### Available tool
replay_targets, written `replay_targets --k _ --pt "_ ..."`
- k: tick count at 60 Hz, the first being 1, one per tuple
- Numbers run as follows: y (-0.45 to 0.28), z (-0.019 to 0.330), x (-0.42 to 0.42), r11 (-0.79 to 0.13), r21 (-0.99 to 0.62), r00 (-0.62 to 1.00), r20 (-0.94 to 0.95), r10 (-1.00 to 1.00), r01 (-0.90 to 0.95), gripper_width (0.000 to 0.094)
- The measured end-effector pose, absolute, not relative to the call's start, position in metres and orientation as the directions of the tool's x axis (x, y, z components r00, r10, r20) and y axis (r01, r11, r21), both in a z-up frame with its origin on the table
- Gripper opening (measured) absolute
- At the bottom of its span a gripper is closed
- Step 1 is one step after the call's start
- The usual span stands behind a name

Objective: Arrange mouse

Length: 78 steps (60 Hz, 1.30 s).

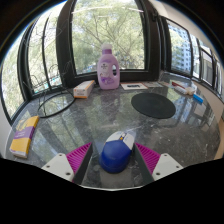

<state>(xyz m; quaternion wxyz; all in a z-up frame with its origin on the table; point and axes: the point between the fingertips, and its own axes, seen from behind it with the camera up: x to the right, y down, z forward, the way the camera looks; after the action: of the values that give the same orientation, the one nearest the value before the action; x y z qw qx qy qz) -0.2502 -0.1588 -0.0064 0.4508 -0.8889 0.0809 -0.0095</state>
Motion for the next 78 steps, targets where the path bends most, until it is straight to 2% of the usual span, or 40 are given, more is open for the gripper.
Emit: replay_targets --k 4,12,14,27,34,40,49,53,56,59,63,65,68,70,78 --pt "-0.145 -0.01 -0.251 -0.587 -0.802 0.988 -0.031 -0.149 -0.114 0.0803" --pt "-0.132 -0.015 -0.248 -0.6 -0.797 0.988 0.034 -0.148 -0.063 0.0591" --pt "-0.129 -0.014 -0.249 -0.598 -0.8 0.989 0.039 -0.141 -0.054 0.0514" --pt "-0.126 -0.013 -0.255 -0.613 -0.79 0.996 0.047 -0.079 -0.012 0.0366" --pt "-0.121 0.0 -0.261 -0.608 -0.794 0.999 0.033 -0.014 0.018 0.0341" --pt "-0.105 0.054 -0.273 -0.545 -0.838 0.998 -0.017 0.067 0.022 0.0341" --pt "-0.067 0.208 -0.267 -0.308 -0.951 0.982 -0.048 0.18 0.01 0.034" --pt "-0.052 0.263 -0.242 -0.206 -0.979 0.978 -0.055 0.199 -0.013 0.0339" --pt "-0.035 0.297 -0.219 -0.16 -0.986 0.979 -0.07 0.193 -0.039 0.0338" --pt "-0.019 0.307 -0.188 -0.144 -0.988 0.981 -0.088 0.173 -0.064 0.0337" --pt "0.007 0.3 -0.147 -0.156 -0.985 0.988 -0.093 0.127 -0.072 0.0336" --pt "0.02 0.28 -0.125 -0.185 -0.981 0.992 -0.079 0.094 -0.06 0.0339" --pt "0.037 0.239 -0.101 -0.254 -0.966 0.995 -0.072 0.064 -0.054 0.0338" --pt "0.035 0.194 -0.077 -0.309 -0.95 0.996 -0.067 0.055 -0.047 0.0338" --pt "0.047 0.077 -0.048 -0.497 -0.868 1.0 -0.015 0.022 -0.002 0.0342"
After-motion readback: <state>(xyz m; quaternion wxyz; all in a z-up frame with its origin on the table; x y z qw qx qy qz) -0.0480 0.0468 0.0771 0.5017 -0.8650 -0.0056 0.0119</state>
